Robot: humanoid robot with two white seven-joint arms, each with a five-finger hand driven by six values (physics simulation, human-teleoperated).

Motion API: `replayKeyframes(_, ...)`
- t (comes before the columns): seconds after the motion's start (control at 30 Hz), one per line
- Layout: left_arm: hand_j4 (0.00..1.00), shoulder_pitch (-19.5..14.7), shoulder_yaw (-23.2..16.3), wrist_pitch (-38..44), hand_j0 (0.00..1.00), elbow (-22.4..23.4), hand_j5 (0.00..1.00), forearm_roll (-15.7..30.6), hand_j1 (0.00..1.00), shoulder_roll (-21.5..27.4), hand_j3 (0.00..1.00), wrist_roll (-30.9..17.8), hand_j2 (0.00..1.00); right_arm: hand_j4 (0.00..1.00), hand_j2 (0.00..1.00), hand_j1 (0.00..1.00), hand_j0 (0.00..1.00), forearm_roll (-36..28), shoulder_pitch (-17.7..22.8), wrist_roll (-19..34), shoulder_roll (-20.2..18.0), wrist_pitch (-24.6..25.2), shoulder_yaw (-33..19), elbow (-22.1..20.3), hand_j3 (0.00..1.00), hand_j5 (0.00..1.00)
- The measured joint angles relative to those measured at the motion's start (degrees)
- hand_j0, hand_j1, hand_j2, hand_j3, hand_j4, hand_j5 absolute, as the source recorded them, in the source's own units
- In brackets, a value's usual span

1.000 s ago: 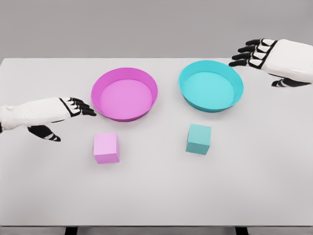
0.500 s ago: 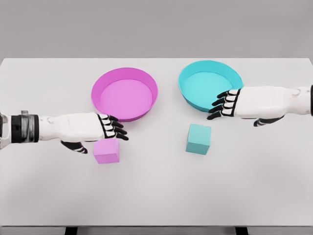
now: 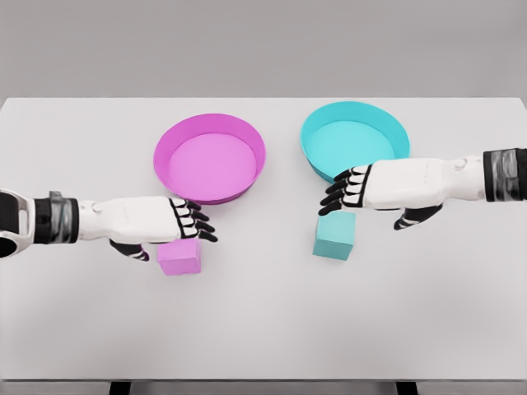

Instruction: Place the blocks in the corresponding plates according to their colors

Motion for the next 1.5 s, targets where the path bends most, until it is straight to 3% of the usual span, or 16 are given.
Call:
replayKeyframes(0.3,1.00,0.0,-1.4,0.0,1.00,-0.1,1.00,-0.3,1.00,-0.5,1.00,0.0,1.00,1.00,1.00,1.00,1.00,0.4,1.8,0.3,6.9,0.0,1.5,7.3,1.00,1.00)
replayKeyframes(0.47,1.00,0.0,-1.8,0.0,1.00,0.0,1.00,-0.3,1.00,-0.6,1.00,0.0,1.00,1.00,1.00,1.00,1.00,0.6,2.4,0.4,9.1,0.0,1.6,8.8,1.00,1.00)
replayKeyframes(0.67,0.87,0.0,-1.8,0.0,0.87,-0.1,0.87,-0.3,0.87,-0.6,0.87,0.0,0.87,1.00,1.00,1.00,1.00,0.8,4.1,2.4,10.4,0.0,1.6,9.1,1.00,1.00)
replayKeyframes(0.77,0.73,-0.1,-1.8,0.0,0.73,-0.1,0.73,-0.3,0.73,-0.6,0.73,0.0,0.73,1.00,1.00,1.00,1.00,0.8,4.1,2.7,10.7,0.0,1.6,9.3,1.00,1.00)
replayKeyframes(1.07,0.52,-0.6,-1.8,0.1,0.52,-0.1,0.52,-0.1,0.52,-0.3,0.52,0.0,0.52,1.00,1.00,1.00,1.00,1.6,4.6,2.9,12.9,0.0,1.4,10.7,1.00,1.00)
replayKeyframes(1.4,0.45,-4.0,-1.7,0.0,0.45,-0.1,0.45,0.1,0.45,0.0,0.45,0.0,0.45,1.00,1.00,1.00,1.00,2.9,4.9,3.0,14.7,0.0,1.4,13.8,1.00,1.00)
replayKeyframes(1.5,0.45,-6.7,-1.5,0.0,0.45,-0.1,0.45,0.2,0.45,-0.2,0.45,0.1,0.45,1.00,1.00,1.00,1.00,2.9,4.9,3.0,15.2,0.0,1.4,14.0,1.00,1.00)
